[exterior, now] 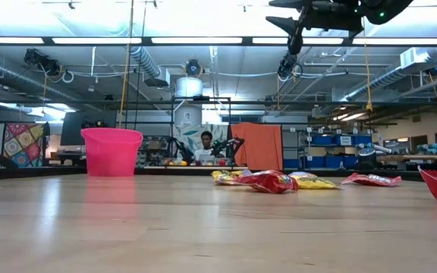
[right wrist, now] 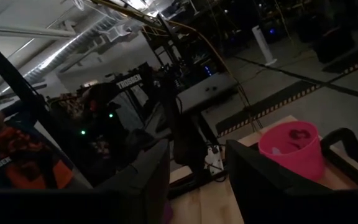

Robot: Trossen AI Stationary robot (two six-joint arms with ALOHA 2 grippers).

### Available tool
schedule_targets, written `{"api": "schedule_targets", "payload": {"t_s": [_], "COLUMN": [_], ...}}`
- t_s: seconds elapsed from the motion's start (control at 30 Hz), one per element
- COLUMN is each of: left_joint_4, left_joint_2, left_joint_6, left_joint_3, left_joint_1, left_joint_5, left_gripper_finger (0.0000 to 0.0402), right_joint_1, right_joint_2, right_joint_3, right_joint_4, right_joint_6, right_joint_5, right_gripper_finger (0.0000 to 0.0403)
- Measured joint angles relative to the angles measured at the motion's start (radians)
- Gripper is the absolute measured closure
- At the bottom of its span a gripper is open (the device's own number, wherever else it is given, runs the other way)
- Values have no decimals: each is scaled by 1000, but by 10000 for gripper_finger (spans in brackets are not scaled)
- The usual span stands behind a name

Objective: Sort candy by brand, put in halloween buckets
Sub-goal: Put the red candy into the violet bucket

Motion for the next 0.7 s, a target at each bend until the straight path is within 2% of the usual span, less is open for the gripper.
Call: {"api": "schedule_targets", "payload": {"t_s": [0.13, 0.3, 0.53, 0.7], "left_joint_4": [29, 17, -5, -20], "left_joint_2": [24, 73, 117, 119], "left_joint_6": [-117, -219, -276, -297], "left_joint_3": [1, 0, 0, 0], "left_joint_1": [-85, -173, -203, -203], "left_joint_5": [4, 61, 96, 139], "left_gripper_finger": [391, 391, 389, 326], "right_joint_1": [0, 0, 0, 0], "right_joint_2": [0, 0, 0, 0], "right_joint_3": [0, 0, 0, 0], "right_joint_4": [0, 0, 0, 0], "right_joint_6": [-14, -32, -34, -34], "right_joint_5": [-4, -4, -8, -14], "right_gripper_finger": [235, 235, 235, 235]}}
